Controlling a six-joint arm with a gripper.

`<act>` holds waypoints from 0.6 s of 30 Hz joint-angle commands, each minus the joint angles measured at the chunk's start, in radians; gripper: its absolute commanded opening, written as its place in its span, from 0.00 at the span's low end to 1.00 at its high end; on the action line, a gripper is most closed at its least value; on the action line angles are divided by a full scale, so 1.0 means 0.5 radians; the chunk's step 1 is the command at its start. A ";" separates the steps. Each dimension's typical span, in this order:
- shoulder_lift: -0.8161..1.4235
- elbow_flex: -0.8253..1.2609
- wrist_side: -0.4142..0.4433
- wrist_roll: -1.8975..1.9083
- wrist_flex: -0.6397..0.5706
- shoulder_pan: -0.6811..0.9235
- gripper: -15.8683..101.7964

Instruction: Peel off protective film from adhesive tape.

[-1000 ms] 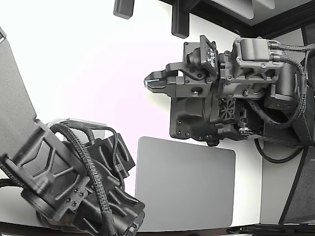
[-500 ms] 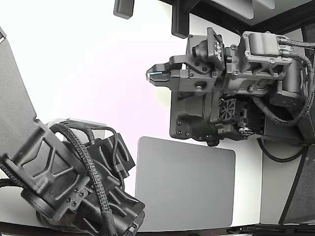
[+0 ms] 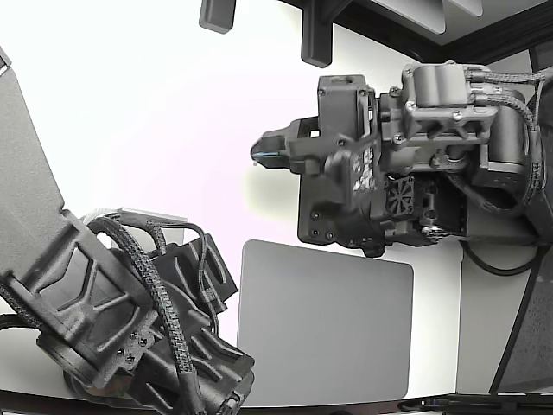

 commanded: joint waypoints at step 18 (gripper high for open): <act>-0.828 -0.301 1.071 -0.896 -0.110 1.052 0.04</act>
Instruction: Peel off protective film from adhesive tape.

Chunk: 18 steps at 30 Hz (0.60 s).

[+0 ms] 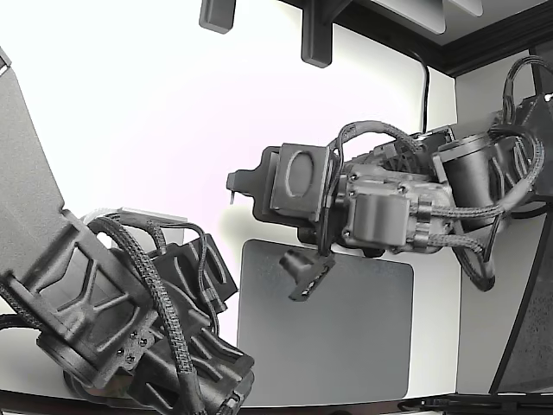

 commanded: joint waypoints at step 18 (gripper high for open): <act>-0.279 0.080 0.233 0.408 -0.362 0.190 0.04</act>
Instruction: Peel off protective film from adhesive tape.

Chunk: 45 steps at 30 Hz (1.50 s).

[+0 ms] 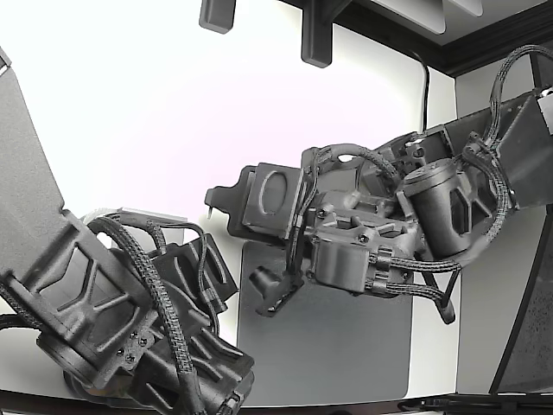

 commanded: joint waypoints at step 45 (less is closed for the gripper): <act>-0.132 -0.015 0.074 0.141 -0.209 0.092 0.04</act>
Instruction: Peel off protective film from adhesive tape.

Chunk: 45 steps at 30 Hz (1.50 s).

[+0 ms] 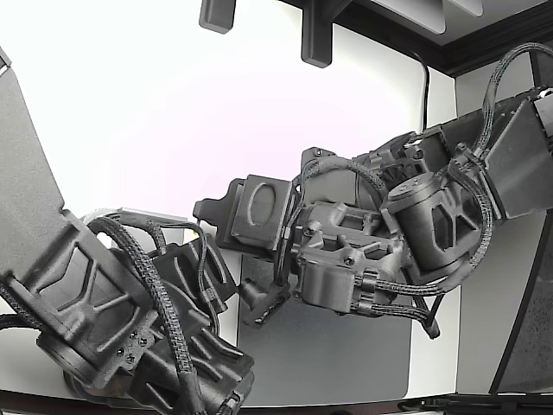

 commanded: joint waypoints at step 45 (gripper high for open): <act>-0.034 -0.037 0.028 0.006 -0.052 -0.006 0.04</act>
